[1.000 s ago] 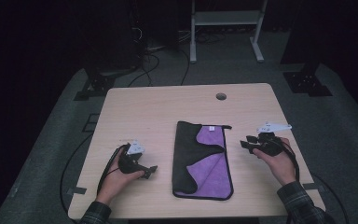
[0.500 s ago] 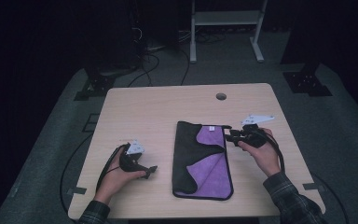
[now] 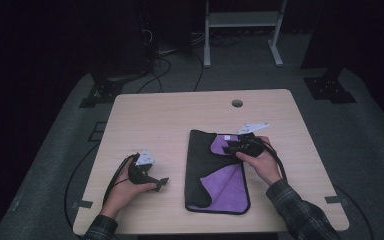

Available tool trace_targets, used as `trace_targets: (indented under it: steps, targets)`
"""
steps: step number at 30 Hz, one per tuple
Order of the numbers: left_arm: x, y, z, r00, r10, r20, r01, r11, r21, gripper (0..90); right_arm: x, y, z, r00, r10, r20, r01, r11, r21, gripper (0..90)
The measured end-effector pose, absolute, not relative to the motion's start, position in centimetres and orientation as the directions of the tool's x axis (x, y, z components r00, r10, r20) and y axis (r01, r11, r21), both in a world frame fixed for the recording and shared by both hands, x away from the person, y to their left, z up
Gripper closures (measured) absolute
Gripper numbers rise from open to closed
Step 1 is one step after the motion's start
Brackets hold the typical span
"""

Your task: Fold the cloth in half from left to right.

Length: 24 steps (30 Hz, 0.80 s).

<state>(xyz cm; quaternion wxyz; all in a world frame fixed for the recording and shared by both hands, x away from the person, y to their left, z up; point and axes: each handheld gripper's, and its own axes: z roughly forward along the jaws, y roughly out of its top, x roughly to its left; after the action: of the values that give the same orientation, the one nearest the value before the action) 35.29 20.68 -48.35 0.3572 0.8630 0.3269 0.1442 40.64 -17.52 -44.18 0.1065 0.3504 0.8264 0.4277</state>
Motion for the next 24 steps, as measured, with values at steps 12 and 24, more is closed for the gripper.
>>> trace_targets:
  steps: [12,24]
  targets:
    - [35.3,20.7,-48.4,0.743,0.669,0.016,0.462,-0.53,0.711,0.0,42.0,-13.7,-45.8,-0.761,0.642,0.093,0.473,0.451,0.757,55.6]
    - [35.2,20.6,-48.3,0.739,0.674,0.016,0.466,-0.527,0.711,0.0,42.7,-12.1,-47.1,-0.757,0.652,0.036,0.466,0.501,0.729,76.4]
